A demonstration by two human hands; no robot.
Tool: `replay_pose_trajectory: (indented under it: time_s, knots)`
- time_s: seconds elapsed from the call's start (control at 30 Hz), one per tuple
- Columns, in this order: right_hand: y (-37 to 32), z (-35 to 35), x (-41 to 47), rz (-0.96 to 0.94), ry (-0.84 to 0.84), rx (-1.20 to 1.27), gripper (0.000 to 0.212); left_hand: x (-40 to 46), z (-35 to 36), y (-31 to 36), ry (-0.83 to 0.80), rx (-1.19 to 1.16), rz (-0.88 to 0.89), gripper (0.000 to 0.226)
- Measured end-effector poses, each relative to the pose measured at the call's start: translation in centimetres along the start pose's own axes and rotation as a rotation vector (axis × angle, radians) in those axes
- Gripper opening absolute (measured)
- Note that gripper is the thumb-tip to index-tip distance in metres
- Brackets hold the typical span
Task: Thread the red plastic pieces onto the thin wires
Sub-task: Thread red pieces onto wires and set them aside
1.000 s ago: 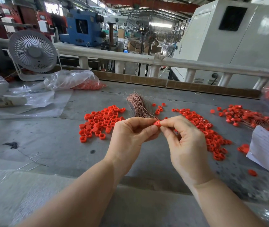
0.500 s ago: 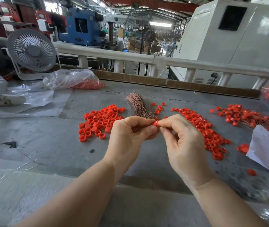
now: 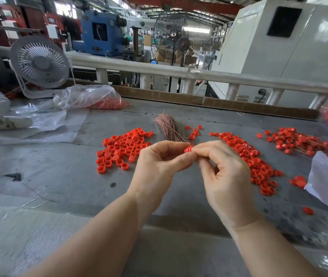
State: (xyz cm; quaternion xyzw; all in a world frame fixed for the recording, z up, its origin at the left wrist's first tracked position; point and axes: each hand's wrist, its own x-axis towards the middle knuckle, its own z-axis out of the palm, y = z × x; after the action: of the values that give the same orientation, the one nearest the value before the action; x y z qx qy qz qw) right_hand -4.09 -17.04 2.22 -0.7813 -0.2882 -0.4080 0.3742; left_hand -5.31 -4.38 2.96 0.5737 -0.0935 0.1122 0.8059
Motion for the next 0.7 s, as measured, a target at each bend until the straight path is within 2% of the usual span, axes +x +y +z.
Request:
replay_pose_trajectory:
  time_s: [0.23,0.4,0.7]
  knots:
    - [0.02,-0.11,0.12,0.036,0.029,0.130,0.013,0.06,-0.07,-0.07,0.009,-0.013,0.047,0.018]
    - [-0.29,-0.14,0.18,0.148,0.067,0.171,0.016,0.03,-0.03,0.00,-0.010,0.065,0.086,0.021]
    - [-0.36,-0.17,0.27,0.171,0.063,0.201,0.018,-0.08,0.13,0.25,-0.019,0.135,0.112,0.023]
